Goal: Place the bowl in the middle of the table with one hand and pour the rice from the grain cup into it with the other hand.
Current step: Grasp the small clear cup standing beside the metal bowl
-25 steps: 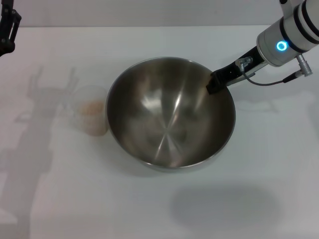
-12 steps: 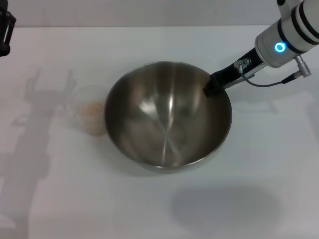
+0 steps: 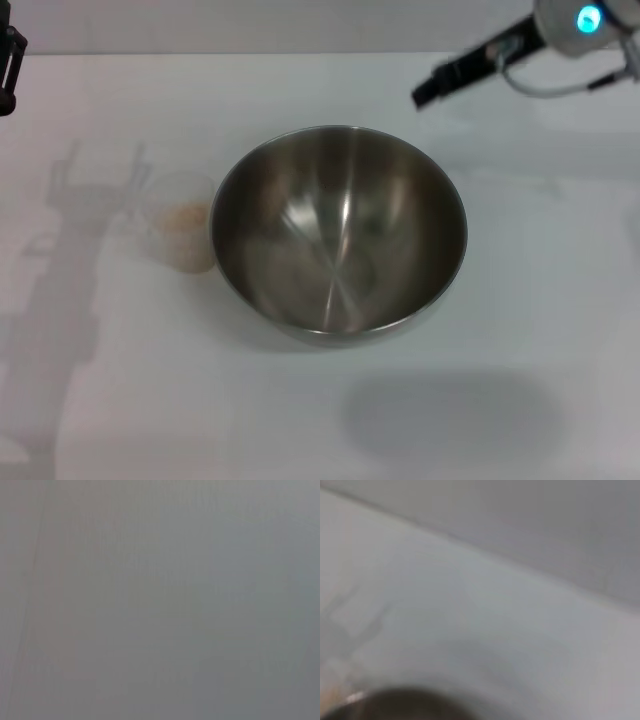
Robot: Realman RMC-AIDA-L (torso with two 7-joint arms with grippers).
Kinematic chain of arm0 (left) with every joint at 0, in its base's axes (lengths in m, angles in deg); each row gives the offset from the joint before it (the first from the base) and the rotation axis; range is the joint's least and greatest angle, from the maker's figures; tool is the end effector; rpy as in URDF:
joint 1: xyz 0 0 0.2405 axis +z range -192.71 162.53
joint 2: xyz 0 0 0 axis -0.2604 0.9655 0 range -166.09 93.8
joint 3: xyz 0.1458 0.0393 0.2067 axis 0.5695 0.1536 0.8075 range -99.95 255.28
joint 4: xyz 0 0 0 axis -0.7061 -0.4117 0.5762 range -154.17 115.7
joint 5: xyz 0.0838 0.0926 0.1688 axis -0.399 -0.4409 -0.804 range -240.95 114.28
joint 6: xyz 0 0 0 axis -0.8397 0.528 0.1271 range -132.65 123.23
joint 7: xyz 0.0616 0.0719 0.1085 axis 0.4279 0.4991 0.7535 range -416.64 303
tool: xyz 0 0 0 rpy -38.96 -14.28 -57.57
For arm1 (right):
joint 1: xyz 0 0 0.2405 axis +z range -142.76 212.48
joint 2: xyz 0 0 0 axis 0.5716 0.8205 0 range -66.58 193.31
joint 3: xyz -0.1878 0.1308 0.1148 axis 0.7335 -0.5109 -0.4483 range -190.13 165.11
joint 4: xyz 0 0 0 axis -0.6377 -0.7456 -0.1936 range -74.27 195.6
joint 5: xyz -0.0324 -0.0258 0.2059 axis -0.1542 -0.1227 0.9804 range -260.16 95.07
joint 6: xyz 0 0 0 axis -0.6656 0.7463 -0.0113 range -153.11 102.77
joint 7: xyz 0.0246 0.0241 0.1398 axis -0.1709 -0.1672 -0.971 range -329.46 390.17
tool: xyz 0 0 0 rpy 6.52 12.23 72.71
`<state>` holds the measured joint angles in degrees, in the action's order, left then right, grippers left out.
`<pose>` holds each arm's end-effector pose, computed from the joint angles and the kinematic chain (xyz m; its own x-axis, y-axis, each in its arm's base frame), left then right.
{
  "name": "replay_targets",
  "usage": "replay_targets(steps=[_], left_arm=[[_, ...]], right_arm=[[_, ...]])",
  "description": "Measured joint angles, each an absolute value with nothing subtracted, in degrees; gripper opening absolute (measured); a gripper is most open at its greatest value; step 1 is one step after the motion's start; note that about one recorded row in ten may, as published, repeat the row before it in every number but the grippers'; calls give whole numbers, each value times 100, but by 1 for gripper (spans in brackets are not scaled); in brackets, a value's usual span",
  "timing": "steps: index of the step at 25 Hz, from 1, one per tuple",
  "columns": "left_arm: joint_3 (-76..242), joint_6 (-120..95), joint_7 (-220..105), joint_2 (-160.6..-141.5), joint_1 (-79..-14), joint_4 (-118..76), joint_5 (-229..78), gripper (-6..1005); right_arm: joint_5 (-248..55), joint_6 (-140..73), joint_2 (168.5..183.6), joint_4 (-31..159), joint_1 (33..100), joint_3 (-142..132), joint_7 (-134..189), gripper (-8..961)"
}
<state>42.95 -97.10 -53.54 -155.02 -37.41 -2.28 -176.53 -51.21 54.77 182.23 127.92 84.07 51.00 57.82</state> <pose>-0.2781 0.3017 0.0148 0.6285 -0.4696 0.6200 0.6726 -0.0722 -0.7365 0.1254 0.4286 0.0277 0.7072 -0.6953 -0.1281 -0.6602 -0.5845 -0.4717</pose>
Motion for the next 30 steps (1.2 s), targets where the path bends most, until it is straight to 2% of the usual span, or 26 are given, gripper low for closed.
replay_targets(steps=[4,7,9,10,11,12,13,15,16,19,20,21,24,25,30], left_arm=[[4295,-9710,-5356,-15505,-3741,-224,-17654,743],[4295,-9710,-5357,-15506,-3741,-217,-17655,741],[4295,-9712,-5357,-15506,-3741,-217,-17654,740],[4295,-9719,-5357,-15506,-3741,-218,-17654,739],[4295,-9719,-5357,-15506,-3741,-218,-17654,739],[4295,-9722,-5357,-15506,-3741,-218,-17655,738],[4295,-9726,-5357,-15506,-3741,-218,-17654,738],[4295,-9733,-5357,-15506,-3741,-219,-17654,737],[4295,-9733,-5357,-15506,-3741,-219,-17654,736],[4295,-9734,-5357,-15506,-3744,-219,-17654,735],[4295,-9734,-5357,-15505,-3748,-219,-17654,734],[4295,-9730,-5357,-15506,-3751,-219,-17654,734],[4295,-9703,-5357,-15510,-3766,-219,-17654,732],[4295,-9679,-5351,-15511,-3778,-219,-17653,731],[4295,-9558,-5318,-15514,-3782,-219,-17654,729]], right_arm=[[-4954,5043,18257,13799,8102,5314,6113,296],[-4628,3330,18280,14826,7222,6245,6432,307],[-4636,2780,18279,14950,6971,6549,6481,314],[-4691,1726,18293,15051,6553,7060,6583,318],[-4691,1726,18293,15051,6553,7060,6583,347],[-4788,715,18315,15032,6218,7514,6663,377],[-4788,715,18315,15032,6218,7514,6663,406],[-4932,-793,18326,14768,5876,8053,6689,465],[-4932,-793,18326,14768,5876,8053,6689,470],[-5047,-2579,18326,14202,5641,8565,6691,485],[-5063,-3946,18313,13619,5557,8959,6693,491],[-5063,-3946,18313,13619,5557,8959,6693,496],[-5028,-6259,18300,12335,5628,9572,6476,511],[-5009,-7848,18312,11313,5761,9916,6003,516],[-4810,-9898,18315,9828,5883,10120,4501,542]])
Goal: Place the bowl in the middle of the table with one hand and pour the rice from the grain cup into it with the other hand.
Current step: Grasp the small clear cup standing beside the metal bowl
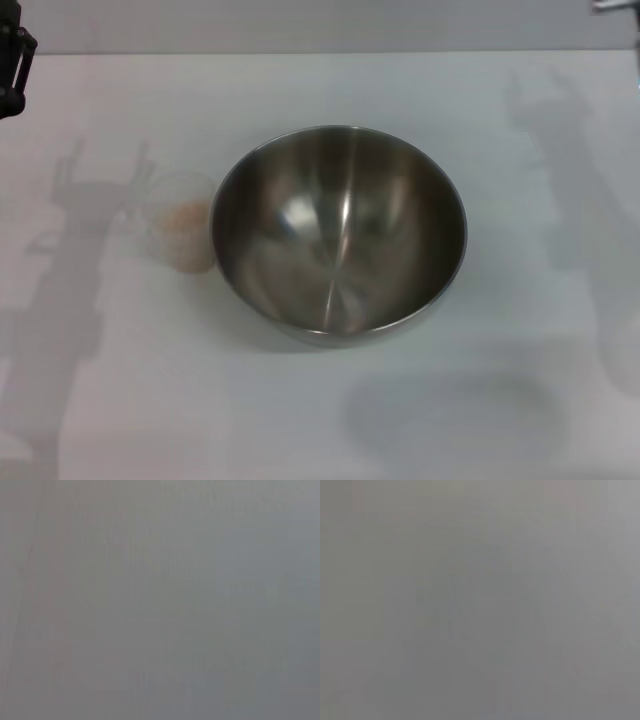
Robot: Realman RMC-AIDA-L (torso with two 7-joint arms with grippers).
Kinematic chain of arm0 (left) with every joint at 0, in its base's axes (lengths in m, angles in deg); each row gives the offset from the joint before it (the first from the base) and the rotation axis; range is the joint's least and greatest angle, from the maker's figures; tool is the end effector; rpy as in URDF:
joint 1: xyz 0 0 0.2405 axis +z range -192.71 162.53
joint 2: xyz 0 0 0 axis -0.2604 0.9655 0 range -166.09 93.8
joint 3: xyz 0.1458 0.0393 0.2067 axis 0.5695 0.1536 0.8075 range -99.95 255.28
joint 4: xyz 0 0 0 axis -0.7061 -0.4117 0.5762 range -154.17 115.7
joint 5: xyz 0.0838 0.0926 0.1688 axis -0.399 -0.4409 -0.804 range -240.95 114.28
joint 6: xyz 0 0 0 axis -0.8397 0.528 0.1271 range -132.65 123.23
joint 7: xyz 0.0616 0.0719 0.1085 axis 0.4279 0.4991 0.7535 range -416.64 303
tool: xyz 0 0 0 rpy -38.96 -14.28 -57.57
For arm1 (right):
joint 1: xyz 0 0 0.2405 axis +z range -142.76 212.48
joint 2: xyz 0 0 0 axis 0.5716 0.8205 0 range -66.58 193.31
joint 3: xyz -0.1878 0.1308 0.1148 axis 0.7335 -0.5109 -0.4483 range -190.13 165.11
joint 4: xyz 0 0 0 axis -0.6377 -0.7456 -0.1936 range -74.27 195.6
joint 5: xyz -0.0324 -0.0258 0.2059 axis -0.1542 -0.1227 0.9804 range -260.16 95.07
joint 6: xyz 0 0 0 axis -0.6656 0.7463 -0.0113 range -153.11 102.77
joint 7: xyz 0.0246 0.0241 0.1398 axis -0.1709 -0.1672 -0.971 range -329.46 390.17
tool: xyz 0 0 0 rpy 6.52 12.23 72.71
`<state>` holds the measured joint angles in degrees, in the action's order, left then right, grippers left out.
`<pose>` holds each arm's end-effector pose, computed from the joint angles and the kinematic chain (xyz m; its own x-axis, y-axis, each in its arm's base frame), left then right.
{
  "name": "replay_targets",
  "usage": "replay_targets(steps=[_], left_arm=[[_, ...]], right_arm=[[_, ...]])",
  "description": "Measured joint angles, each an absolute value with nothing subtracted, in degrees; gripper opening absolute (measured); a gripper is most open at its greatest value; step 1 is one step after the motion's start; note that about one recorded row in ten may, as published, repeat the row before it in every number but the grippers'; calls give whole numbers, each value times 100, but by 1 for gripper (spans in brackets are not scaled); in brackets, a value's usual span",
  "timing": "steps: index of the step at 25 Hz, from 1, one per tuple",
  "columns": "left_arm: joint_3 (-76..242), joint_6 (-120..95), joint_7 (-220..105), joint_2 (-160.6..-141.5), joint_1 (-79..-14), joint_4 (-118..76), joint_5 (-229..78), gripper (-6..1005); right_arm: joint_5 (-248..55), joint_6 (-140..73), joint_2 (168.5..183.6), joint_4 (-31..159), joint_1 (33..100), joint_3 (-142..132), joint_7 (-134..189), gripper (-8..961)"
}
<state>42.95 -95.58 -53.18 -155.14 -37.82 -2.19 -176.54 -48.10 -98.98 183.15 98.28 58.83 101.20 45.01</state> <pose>-0.2775 0.3052 0.0113 0.6373 -0.4511 0.6248 0.6698 -0.0769 -0.7386 0.1900 0.3624 0.0268 0.6208 0.5788 -0.5288 -0.5925 -0.0953 -0.7999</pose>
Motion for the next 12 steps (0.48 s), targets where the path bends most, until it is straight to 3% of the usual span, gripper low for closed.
replay_targets(steps=[12], left_arm=[[4535,-8890,-5217,-15524,-3433,64,-17652,722]], right_arm=[[-5020,-11158,18239,7412,5861,9668,2331,603]])
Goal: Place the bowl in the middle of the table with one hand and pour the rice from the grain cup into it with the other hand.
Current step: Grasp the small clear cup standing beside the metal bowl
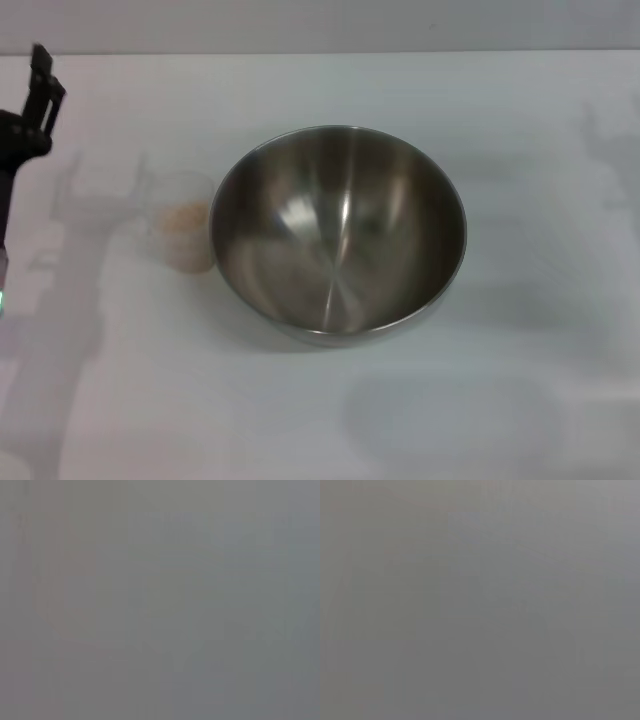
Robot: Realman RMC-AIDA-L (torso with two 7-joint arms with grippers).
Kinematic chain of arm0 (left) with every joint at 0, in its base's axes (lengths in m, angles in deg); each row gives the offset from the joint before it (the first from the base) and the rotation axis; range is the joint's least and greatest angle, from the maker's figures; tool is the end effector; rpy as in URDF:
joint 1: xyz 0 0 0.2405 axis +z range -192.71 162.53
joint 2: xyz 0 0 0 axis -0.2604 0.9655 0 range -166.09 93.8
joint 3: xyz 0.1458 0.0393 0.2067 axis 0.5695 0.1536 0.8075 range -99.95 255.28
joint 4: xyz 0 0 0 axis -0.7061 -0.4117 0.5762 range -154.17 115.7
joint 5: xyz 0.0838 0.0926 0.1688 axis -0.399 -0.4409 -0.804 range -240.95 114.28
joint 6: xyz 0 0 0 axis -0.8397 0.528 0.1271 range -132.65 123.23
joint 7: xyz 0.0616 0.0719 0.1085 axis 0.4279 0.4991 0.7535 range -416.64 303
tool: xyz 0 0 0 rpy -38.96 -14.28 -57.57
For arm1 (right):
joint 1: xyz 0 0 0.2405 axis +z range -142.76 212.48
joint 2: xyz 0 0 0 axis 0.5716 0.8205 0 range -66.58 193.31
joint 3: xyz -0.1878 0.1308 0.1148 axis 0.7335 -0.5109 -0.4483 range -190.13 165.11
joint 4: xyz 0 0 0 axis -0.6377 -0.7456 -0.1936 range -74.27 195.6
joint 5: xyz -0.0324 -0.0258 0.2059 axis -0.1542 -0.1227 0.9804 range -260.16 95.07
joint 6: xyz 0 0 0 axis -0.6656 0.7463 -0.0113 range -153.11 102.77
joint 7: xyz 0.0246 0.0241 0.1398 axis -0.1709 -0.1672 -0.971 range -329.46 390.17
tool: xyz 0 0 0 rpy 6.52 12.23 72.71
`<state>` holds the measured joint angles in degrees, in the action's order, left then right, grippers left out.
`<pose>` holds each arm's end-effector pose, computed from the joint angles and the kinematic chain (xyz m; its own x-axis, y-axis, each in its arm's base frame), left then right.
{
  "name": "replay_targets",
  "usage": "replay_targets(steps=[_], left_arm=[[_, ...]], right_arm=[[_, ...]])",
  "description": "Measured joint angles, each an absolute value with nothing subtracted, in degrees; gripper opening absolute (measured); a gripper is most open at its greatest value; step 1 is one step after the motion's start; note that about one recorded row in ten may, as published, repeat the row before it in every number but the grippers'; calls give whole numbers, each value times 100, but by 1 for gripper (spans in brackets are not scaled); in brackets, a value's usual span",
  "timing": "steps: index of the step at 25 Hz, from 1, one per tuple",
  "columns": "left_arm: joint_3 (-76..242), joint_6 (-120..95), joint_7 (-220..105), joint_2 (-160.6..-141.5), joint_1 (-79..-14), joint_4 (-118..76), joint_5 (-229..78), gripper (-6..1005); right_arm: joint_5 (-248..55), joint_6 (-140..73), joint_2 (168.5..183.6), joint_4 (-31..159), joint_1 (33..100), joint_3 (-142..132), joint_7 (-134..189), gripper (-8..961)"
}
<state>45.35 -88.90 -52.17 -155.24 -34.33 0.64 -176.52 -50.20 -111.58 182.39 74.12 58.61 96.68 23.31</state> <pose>-0.2923 0.2931 -0.0113 0.6739 -0.3105 0.6704 0.6802 -0.0936 -0.7271 0.2859 0.3278 0.0415 0.6012 0.4663 -0.6489 -0.6951 -0.0955 -0.7126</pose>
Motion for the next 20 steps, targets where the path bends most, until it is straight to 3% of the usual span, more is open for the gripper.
replay_targets(steps=[3,8,20], left_arm=[[4639,-8818,-5140,-15524,-3184,224,-17645,721],[4812,-8704,-5128,-15523,-2804,427,-17650,718],[5637,-8273,-5076,-15523,-2316,599,-17625,711]], right_arm=[[-5010,-11042,18234,7009,5881,9475,2333,618],[-5007,-10622,18217,6896,5925,9394,2333,752],[-5022,-10473,18127,6829,6128,9388,2333,745]])
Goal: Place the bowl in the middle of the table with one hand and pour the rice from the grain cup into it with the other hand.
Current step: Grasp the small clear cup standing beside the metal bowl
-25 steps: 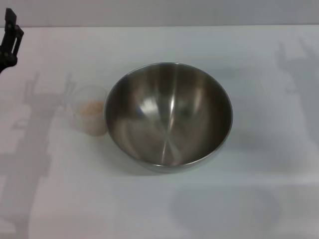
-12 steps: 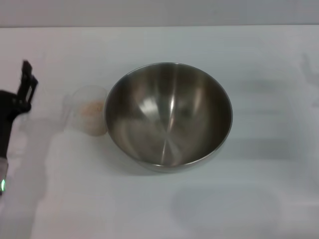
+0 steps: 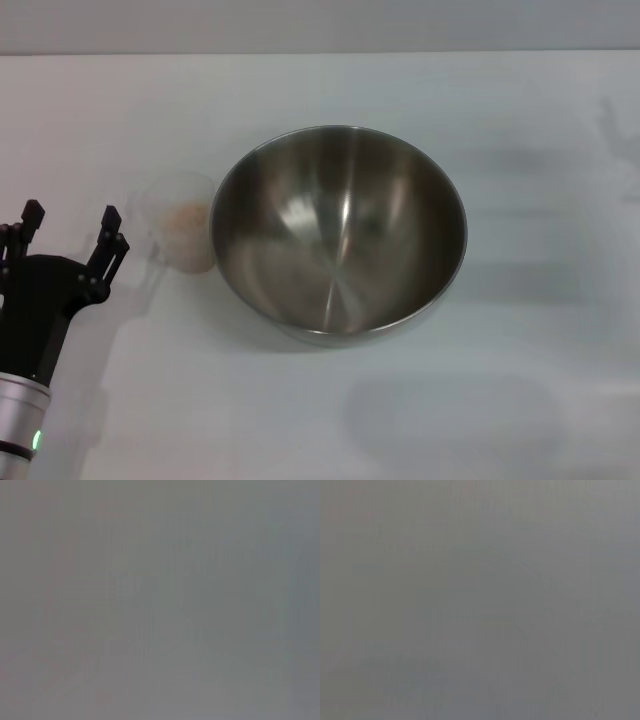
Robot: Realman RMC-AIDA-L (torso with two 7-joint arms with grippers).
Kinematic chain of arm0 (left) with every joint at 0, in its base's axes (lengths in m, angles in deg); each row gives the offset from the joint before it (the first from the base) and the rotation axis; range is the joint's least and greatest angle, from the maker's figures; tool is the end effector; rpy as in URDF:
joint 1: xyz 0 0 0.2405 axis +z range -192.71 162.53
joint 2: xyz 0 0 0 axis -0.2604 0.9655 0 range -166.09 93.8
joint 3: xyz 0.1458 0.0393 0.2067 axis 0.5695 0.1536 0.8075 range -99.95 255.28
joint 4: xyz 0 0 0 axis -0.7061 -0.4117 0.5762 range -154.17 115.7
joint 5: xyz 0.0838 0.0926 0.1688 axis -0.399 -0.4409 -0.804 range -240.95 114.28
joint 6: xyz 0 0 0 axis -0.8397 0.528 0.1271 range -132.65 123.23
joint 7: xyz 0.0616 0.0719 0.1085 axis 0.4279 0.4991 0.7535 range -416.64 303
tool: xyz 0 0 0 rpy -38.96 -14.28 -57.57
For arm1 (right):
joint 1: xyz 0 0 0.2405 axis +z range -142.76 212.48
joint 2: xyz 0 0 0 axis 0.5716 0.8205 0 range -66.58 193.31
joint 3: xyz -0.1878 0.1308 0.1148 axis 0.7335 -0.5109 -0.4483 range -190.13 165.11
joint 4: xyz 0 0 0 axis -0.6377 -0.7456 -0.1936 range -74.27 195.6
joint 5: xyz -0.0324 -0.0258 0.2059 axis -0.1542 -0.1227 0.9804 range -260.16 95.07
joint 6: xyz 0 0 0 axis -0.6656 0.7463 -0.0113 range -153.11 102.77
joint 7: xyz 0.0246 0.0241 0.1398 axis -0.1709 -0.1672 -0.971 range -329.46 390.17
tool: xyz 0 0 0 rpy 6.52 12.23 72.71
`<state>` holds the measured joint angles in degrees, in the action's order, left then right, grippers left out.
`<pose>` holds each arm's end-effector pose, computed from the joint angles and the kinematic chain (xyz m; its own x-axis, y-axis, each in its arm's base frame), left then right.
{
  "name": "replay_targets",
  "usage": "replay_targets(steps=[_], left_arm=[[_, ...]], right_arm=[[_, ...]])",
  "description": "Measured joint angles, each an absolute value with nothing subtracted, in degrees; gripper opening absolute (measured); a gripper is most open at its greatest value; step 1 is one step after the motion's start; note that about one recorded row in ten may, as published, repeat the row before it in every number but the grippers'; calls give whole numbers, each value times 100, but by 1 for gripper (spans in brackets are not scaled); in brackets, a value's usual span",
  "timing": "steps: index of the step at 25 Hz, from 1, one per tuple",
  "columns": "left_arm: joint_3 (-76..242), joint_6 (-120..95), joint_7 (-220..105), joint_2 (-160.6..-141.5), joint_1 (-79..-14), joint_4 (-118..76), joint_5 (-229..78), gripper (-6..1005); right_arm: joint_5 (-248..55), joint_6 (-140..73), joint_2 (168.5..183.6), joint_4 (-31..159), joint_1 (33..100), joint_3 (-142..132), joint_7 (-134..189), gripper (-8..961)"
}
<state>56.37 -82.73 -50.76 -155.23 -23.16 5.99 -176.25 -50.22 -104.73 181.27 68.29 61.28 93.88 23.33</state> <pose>-0.3190 0.2230 -0.0605 0.6936 -0.0510 0.7186 0.7037 -0.1657 -0.6909 0.3145 0.3407 0.0454 0.6957 0.3296 -0.6383 -0.6689 -0.0265 -0.7428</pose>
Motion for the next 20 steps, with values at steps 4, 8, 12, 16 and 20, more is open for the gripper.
replay_targets(steps=[4,8,12,16,20], left_arm=[[5674,-8060,-5075,-15523,-2343,612,-17623,709],[5644,-7693,-5075,-15526,-2435,668,-17616,707],[5609,-7516,-5075,-15529,-2499,669,-17602,705],[5520,-7350,-5075,-15531,-2586,638,-17594,703],[5419,-7197,-5075,-15532,-2667,606,-17593,701]], right_arm=[[-5036,-10468,18123,6828,6136,9390,2333,745],[-5043,-10470,18122,6834,6139,9393,2332,745],[-5046,-10499,18122,6833,6140,9393,2331,745],[-5047,-10513,18122,6833,6138,9393,2330,745],[-5047,-10531,18122,6851,6136,9393,2328,745]])
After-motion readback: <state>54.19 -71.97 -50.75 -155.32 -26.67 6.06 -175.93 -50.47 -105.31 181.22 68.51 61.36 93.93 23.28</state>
